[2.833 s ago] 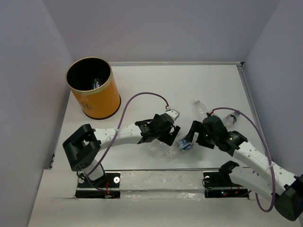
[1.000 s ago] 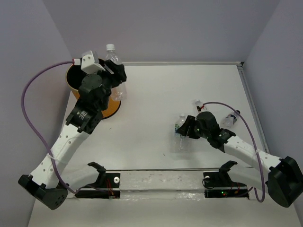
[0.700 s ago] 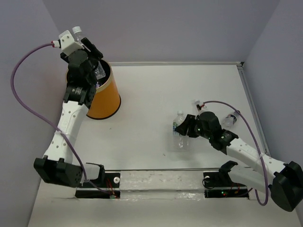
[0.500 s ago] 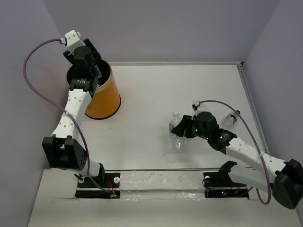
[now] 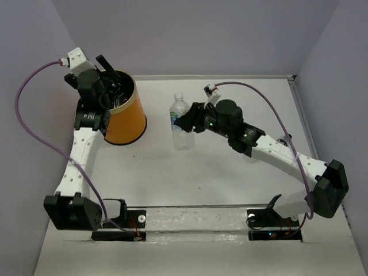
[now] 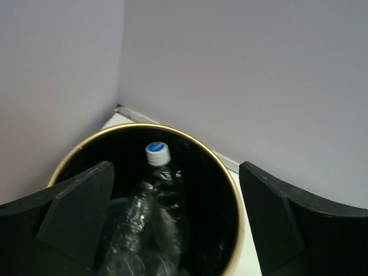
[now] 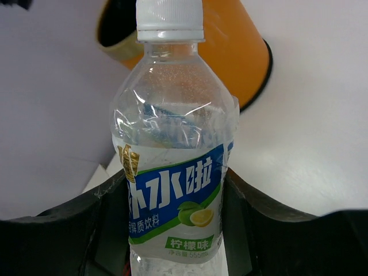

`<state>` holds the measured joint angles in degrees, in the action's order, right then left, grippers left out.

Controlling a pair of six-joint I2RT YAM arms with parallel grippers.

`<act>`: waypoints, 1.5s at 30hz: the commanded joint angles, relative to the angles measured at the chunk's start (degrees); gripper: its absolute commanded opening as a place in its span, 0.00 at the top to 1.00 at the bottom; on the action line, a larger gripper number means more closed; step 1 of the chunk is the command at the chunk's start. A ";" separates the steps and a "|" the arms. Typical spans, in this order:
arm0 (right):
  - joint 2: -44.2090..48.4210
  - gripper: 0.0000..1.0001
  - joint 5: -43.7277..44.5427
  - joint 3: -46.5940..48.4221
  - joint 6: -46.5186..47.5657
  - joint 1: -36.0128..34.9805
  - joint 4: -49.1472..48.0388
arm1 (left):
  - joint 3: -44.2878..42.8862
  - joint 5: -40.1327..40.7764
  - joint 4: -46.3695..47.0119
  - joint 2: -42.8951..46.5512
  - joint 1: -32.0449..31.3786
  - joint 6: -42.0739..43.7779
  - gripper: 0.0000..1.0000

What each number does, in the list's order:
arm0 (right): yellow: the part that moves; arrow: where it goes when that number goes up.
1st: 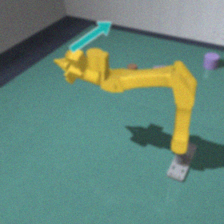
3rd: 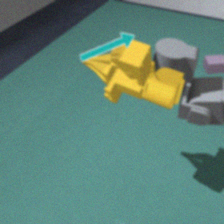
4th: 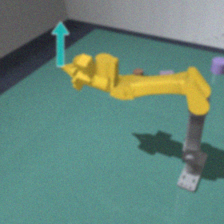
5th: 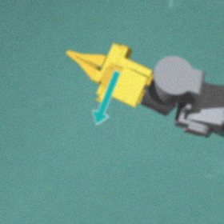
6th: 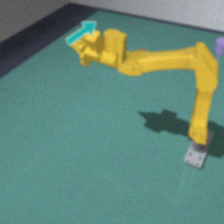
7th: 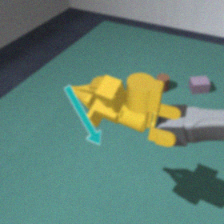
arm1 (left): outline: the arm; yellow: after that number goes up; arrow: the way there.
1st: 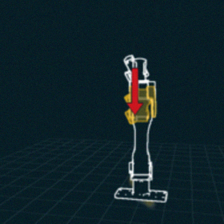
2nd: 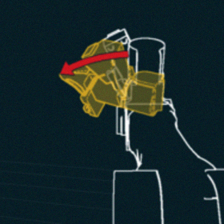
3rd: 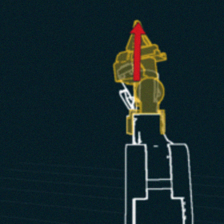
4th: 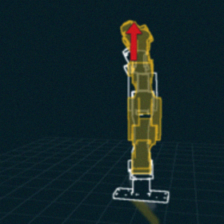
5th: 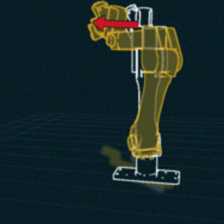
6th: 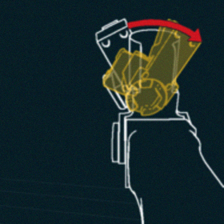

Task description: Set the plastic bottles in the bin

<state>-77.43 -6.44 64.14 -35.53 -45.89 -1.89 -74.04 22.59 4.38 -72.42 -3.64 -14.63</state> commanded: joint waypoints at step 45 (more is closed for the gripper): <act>-49.16 0.00 -4.81 69.54 22.35 -7.37 -27.03 | 35.72 -26.71 -21.53 48.78 -4.89 -13.40 0.01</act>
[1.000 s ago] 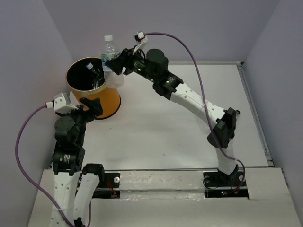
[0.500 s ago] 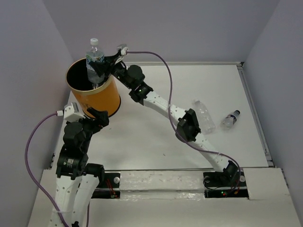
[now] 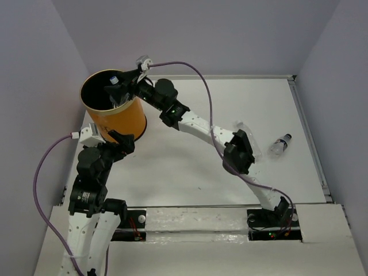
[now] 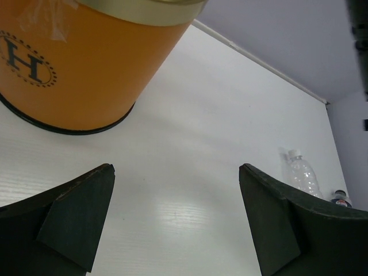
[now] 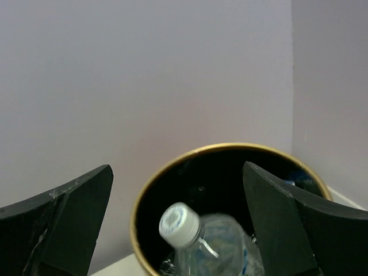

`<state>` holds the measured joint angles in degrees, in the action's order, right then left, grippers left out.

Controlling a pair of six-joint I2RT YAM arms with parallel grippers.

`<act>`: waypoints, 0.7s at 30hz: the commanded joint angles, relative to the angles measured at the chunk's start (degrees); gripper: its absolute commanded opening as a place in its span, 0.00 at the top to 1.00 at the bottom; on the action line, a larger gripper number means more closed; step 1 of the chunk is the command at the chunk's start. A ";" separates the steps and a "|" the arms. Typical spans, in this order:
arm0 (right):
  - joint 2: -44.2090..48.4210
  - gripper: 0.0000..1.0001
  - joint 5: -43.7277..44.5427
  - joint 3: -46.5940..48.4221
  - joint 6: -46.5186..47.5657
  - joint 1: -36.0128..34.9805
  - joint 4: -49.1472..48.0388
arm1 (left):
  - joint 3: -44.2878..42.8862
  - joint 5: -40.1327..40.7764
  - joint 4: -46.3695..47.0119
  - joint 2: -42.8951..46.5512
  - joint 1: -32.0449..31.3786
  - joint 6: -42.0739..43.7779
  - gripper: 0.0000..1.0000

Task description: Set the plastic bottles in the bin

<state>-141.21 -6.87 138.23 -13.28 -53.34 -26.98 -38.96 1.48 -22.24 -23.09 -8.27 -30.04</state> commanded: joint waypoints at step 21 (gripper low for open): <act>59.73 0.00 27.01 -69.24 -2.63 39.02 55.01 | 3.10 -10.88 12.83 -3.45 -11.50 6.14 0.01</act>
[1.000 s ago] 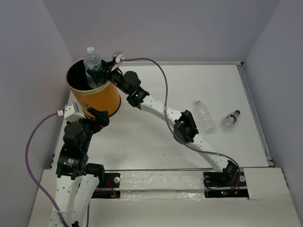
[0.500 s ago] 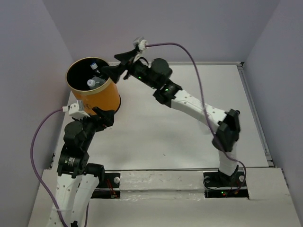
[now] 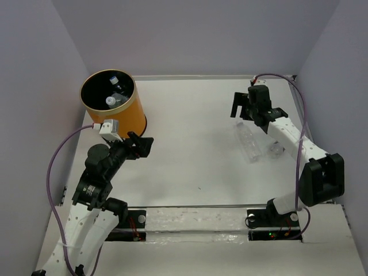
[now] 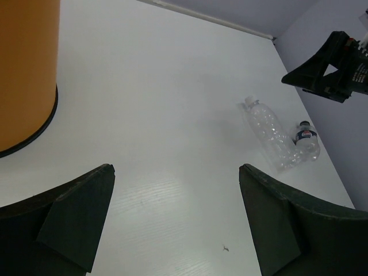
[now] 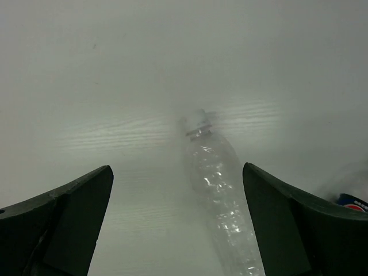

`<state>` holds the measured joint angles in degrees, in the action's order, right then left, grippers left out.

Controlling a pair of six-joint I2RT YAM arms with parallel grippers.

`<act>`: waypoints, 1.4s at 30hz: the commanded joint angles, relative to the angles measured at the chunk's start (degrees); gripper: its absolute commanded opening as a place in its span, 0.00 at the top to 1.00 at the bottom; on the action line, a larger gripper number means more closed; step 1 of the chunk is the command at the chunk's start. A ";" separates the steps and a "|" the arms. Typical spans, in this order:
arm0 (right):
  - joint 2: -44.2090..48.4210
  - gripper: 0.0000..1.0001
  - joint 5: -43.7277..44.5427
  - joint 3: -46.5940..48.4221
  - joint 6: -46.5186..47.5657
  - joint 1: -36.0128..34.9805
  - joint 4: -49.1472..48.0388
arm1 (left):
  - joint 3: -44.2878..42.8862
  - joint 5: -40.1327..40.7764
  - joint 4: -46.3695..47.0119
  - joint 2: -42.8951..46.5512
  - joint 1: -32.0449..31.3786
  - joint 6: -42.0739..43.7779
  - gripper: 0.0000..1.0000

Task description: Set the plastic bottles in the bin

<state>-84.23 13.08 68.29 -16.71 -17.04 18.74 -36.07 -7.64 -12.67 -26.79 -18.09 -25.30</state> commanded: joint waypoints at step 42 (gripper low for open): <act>-21.49 0.82 -22.40 46.28 -1.48 -19.42 4.12 | -8.82 9.28 3.35 4.02 -7.58 1.83 0.01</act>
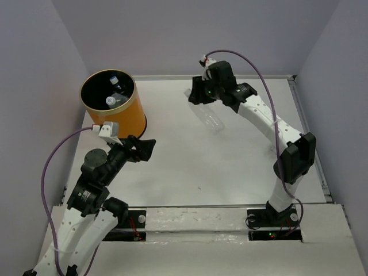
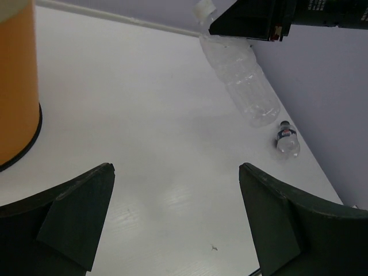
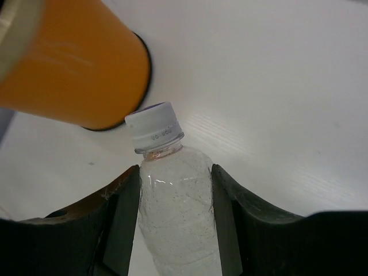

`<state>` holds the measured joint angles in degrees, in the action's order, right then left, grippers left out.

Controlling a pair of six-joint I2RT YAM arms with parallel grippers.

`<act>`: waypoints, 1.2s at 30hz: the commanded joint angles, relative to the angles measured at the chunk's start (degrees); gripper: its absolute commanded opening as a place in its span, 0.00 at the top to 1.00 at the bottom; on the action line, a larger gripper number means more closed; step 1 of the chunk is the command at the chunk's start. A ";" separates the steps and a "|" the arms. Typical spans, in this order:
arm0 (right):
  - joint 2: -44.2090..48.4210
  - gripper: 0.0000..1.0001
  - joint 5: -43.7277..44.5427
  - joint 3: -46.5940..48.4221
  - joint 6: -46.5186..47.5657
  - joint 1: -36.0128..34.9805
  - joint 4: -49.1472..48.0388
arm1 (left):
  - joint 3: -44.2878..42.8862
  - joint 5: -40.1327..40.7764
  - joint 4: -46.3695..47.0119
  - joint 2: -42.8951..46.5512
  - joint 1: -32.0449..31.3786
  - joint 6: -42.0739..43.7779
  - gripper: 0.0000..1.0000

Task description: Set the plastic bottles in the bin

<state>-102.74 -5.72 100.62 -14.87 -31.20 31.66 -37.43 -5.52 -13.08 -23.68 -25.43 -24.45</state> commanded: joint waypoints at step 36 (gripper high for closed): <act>-10.84 0.90 -15.55 3.33 -19.32 -15.82 -80.34 | -41.22 13.17 -0.27 -17.18 -0.32 0.02 0.01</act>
<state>-124.92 -17.65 116.27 -37.04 -46.63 -40.16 -72.55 14.85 -15.70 -37.58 -25.45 -22.04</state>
